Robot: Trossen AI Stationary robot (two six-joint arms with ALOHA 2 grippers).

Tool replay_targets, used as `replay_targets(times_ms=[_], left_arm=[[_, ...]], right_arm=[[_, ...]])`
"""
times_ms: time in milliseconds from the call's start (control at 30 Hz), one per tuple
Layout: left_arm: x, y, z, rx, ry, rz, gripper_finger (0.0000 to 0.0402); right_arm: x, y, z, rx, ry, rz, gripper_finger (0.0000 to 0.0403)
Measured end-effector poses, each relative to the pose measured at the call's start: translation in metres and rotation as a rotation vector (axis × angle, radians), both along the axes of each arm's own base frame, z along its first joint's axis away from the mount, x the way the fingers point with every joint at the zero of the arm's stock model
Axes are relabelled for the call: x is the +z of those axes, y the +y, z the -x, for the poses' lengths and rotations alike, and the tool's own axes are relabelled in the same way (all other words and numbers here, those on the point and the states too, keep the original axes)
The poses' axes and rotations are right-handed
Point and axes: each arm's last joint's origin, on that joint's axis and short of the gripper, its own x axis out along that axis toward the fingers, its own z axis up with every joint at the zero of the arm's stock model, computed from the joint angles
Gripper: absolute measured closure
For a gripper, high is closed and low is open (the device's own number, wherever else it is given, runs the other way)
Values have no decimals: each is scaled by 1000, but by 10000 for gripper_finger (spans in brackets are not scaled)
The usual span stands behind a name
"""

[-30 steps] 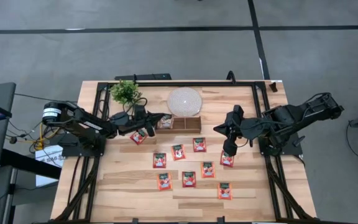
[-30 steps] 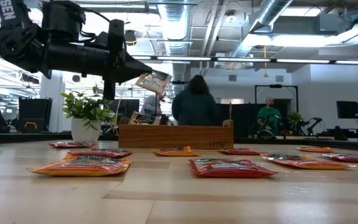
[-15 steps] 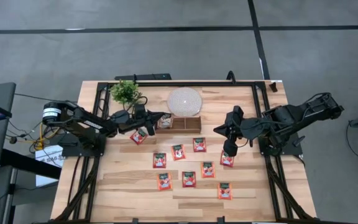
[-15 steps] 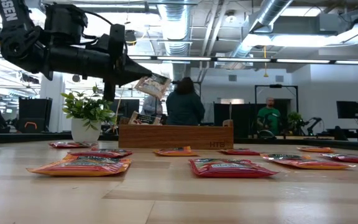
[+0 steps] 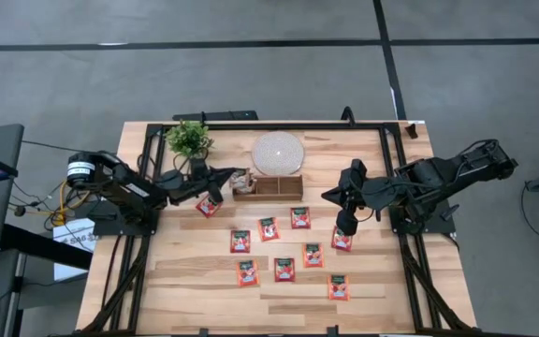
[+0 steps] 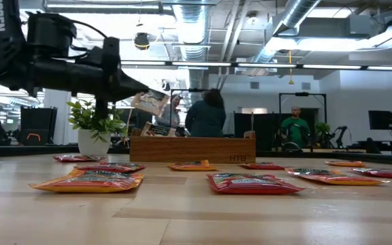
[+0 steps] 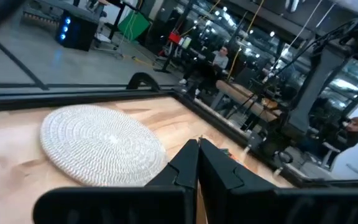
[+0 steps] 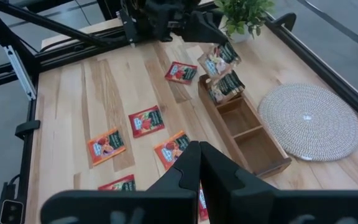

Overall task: Pick & Place Tea
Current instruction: Put the brown tea bag into the left of the wooden organizer

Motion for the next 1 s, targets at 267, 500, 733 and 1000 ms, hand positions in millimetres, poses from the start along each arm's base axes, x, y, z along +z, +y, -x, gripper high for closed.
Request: replay_targets(times_ms=[267,500,733,1000], left_arm=[[-1,-1,-8,-12,-15,-10,401],[-17,2,-22,-23,26,9,401],[-20,4,-26,-27,45,2,401],[-21,9,-25,1,63,-13,401]], right_arm=[[1,-3,-2,-15,-16,-5,403],[2,-2,-3,-15,-31,-11,403],[3,-2,-3,-15,-39,-14,403],[3,-2,-3,-14,-43,-16,403]])
